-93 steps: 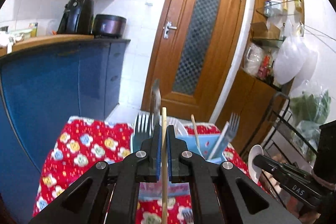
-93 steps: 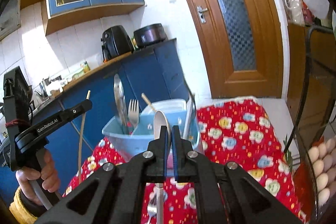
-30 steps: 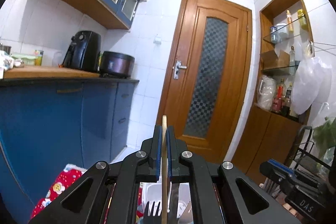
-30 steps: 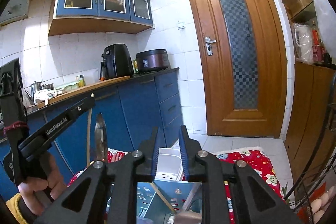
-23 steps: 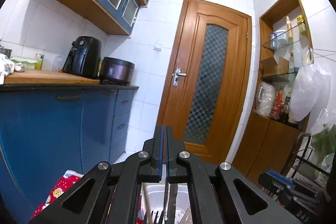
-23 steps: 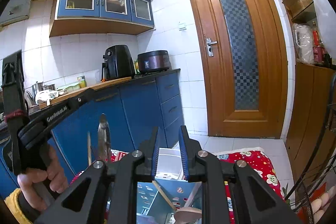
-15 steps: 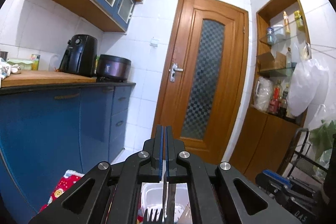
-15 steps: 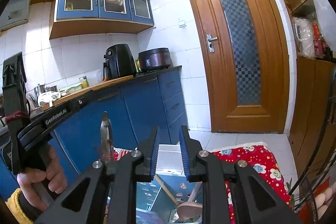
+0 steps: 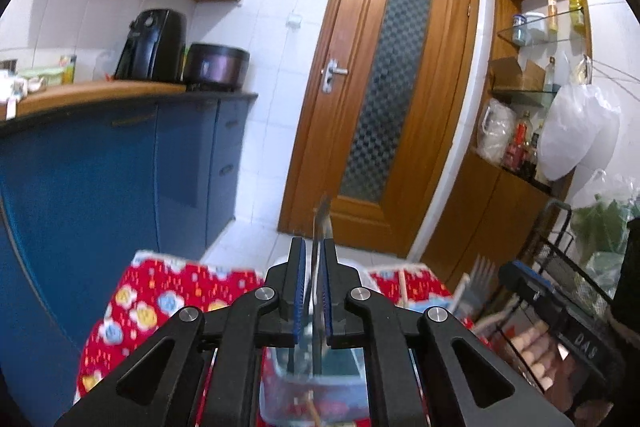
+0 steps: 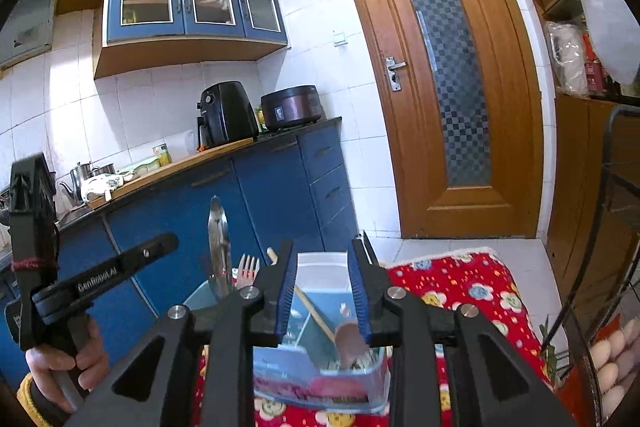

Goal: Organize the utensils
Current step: 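Drop the wooden chopstick into the box with the left tool while the right tool releases the spoon, then withdraw both tools from the blue box back toward the table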

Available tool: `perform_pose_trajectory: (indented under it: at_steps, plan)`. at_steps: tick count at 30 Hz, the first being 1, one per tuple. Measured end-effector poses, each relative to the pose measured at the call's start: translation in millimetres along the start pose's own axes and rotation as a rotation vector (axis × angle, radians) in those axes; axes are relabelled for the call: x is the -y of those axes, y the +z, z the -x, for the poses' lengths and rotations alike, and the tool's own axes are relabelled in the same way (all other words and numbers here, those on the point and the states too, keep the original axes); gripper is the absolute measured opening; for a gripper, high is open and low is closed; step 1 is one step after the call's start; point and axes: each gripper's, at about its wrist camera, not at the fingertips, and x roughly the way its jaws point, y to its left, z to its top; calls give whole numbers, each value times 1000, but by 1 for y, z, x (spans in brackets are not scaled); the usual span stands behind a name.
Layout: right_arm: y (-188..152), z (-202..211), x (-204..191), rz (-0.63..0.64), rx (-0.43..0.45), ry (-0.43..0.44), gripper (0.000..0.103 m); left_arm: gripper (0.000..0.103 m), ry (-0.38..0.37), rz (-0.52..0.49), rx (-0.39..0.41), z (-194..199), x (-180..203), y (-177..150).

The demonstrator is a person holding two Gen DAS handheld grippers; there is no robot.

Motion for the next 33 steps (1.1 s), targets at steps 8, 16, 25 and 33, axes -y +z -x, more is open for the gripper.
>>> perform_pose_trajectory:
  at_steps: [8, 16, 25, 33]
  plan:
    - [-26, 23, 6, -33, -49, -19, 31, 7, -5, 29, -133, 8, 0, -41]
    - [-46, 33, 20, -86, -93, -36, 32, 7, 9, 42, -256, -1, 4, -78]
    - [-54, 37, 28, -113, -98, -40, 32, 7, 44, 54, -320, -12, 4, -97]
    - [-58, 34, 29, -126, -111, -36, 32, 8, 56, 47, -348, -13, 8, -107]
